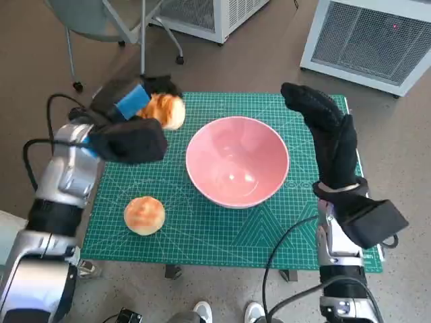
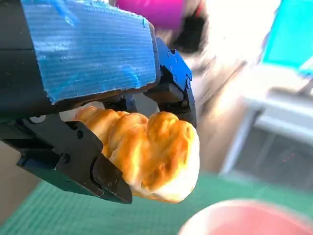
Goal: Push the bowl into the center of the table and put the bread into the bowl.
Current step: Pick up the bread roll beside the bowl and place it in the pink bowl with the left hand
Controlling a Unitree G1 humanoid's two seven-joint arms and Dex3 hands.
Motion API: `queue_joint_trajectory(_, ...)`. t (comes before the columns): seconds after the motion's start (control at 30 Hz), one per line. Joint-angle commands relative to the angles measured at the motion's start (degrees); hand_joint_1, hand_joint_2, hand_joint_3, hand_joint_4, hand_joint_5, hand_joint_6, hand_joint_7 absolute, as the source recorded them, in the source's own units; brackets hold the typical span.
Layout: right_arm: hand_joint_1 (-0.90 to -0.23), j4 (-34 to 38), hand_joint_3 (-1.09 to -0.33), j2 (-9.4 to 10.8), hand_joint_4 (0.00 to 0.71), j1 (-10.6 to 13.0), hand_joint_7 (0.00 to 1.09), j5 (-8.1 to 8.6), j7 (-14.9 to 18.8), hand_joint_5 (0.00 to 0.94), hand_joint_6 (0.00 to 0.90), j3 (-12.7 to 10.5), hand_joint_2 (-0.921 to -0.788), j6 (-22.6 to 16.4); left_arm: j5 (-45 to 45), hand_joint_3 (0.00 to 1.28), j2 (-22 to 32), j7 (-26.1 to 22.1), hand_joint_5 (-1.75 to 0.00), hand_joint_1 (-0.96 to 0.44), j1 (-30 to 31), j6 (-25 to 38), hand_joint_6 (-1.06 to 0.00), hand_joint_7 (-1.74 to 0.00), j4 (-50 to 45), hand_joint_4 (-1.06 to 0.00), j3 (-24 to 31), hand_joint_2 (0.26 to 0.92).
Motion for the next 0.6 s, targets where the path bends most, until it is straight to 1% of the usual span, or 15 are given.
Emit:
queue_joint_trajectory(0.03, -0.733, 0.11, -0.741, 0.4, 0.185, 1.4, 0.57, 0.97, 0.22, 0.001, -0.001, -0.07, -0.921, 0.96, -0.54, 0.05, -1.82, 6.06, -1.21, 0.0, 5.59, -6.94, -0.73, -0.93, -11.07, -0.77, 1.54, 0.895)
queue_joint_trajectory(0.17, -0.728, 0.05, -0.741, 0.3, 0.185, 1.49, 0.57, 1.1, 0.34, 0.001, -0.001, -0.13, -0.921, 0.95, 0.59, 0.05, -3.46, 9.32, -1.21, 0.0, 6.55, -12.64, -0.72, -0.93, -10.58, -0.77, -0.1, 0.897)
queue_joint_trajectory(0.23, -0.725, -0.04, -0.741, 0.28, 0.185, 1.57, 0.57, 1.09, 0.33, 0.001, -0.001, -0.14, -0.921, 0.96, 1.29, 0.04, -4.19, 9.88, -1.19, 0.0, 6.54, -15.03, -0.69, -0.98, -9.82, -0.77, -1.25, 0.907)
queue_joint_trajectory(0.33, -0.722, -0.18, -0.742, 0.26, 0.185, 1.63, 0.57, 1.15, 0.36, 0.001, -0.001, -0.16, -0.921, 1.02, 2.23, 0.04, -5.04, 9.29, -1.15, 0.0, 6.39, -16.89, -0.65, -1.08, -9.35, -0.76, -2.81, 0.917)
queue_joint_trajectory(0.47, -0.715, -0.3, -0.743, 0.15, 0.184, 1.75, 0.57, 1.49, 0.55, 0.0, -0.001, -0.33, -0.921, 1.21, 4.5, 0.04, -6.6, 7.51, -1.15, 0.0, 6.47, -17.06, -0.65, -1.1, -8.9, -0.75, -5.86, 0.919)
queue_joint_trajectory(0.6, -0.709, -0.4, -0.744, 0.11, 0.185, 1.97, 0.57, 1.77, 0.64, 0.0, -0.001, -0.39, -0.921, 1.21, 6.0, 0.05, -8.4, 6.9, -1.17, 0.0, 6.07, -17.92, -0.64, -1.11, -5.66, -0.72, -8.51, 0.92)
